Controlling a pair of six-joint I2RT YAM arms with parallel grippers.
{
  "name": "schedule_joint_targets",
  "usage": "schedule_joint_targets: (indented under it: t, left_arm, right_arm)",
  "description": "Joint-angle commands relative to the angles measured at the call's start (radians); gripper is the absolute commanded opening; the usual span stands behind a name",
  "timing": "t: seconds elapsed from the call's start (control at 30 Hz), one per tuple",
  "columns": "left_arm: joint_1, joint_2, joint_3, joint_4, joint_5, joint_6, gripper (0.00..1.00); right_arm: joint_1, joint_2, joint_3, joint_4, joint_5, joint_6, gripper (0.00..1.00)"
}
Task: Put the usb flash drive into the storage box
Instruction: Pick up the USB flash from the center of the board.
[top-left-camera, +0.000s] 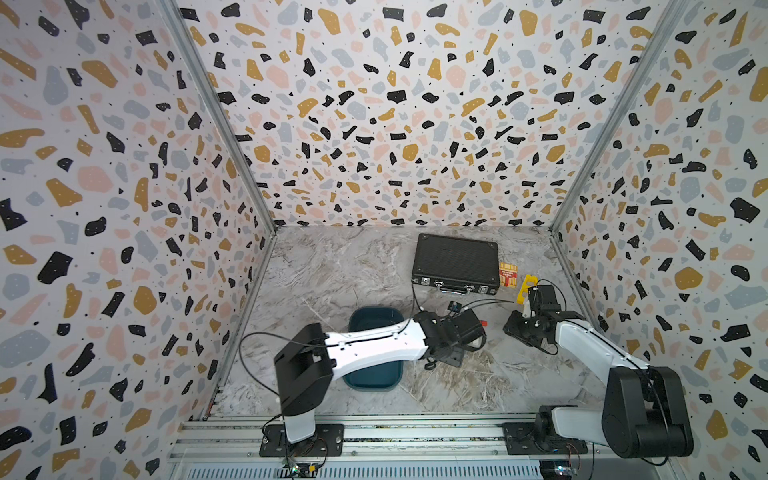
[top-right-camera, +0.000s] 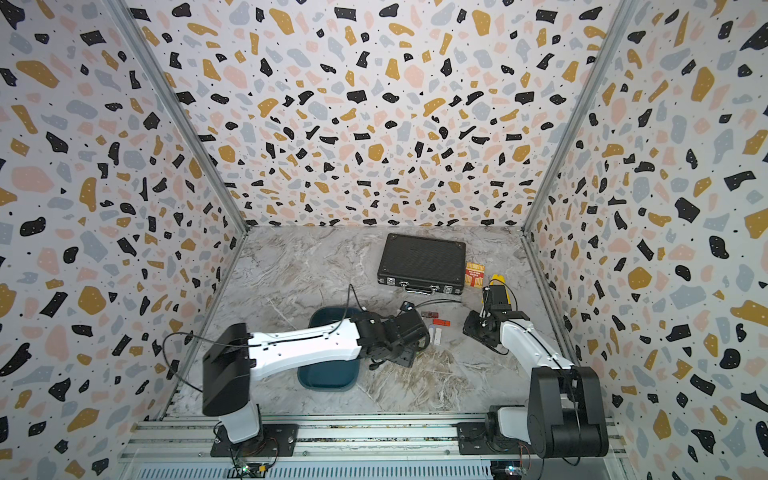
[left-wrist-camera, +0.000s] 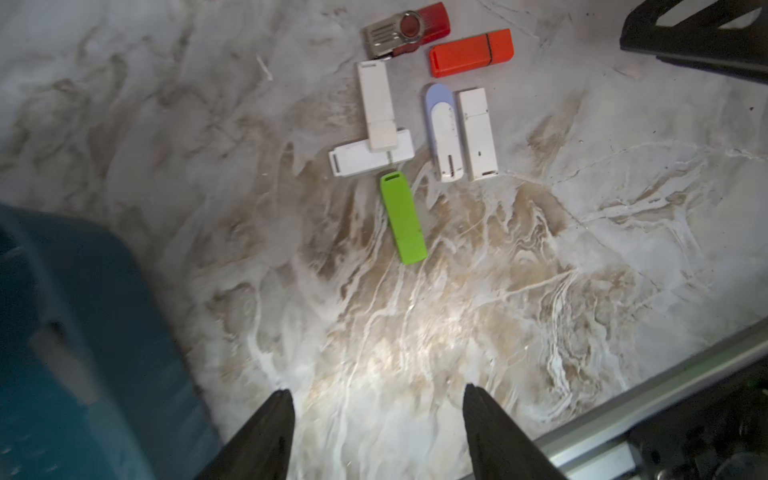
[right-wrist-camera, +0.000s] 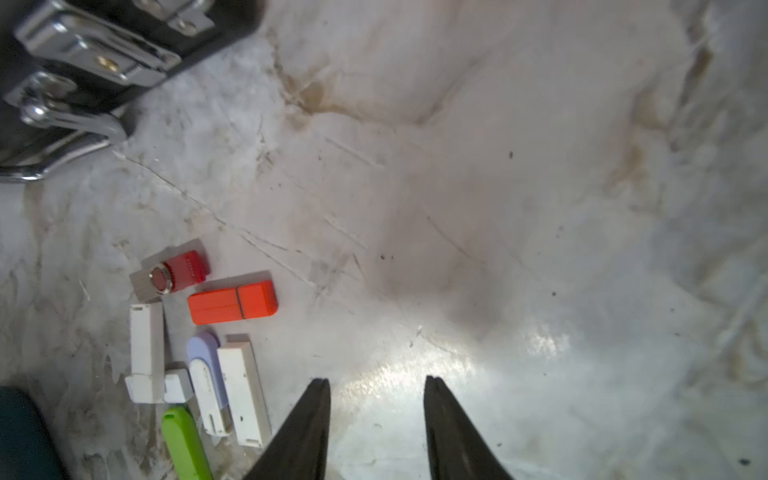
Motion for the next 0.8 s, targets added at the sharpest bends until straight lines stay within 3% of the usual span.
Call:
schedule_joint_targets:
  t: [0.0, 0.33, 0.47, 0.77]
  left_arm:
    - [-0.013, 0.108, 0.089, -0.009, -0.006, -0.019, 0.68]
    - [-0.009, 0.309, 0.266, -0.094, -0.052, -0.011, 0.63]
    - [0.012, 0.347, 0.303, -0.109, -0.052, -0.005, 0.52]
    - [0.070, 0.403, 0.323, -0.108, 0.010, -0.004, 0.38]
  right_arm:
    - [-0.005, -0.068, -0.042, 0.034, 0.023, 0.006, 0.43]
    - [-0.005, -0.070, -0.066, 0.056, 0.012, 0.013, 0.43]
    - [-0.005, -0.052, -0.062, 0.062, 0.001, 0.013, 0.43]
    - [-0.006, -0.056, -0.062, 0.060, -0.016, 0.010, 0.43]
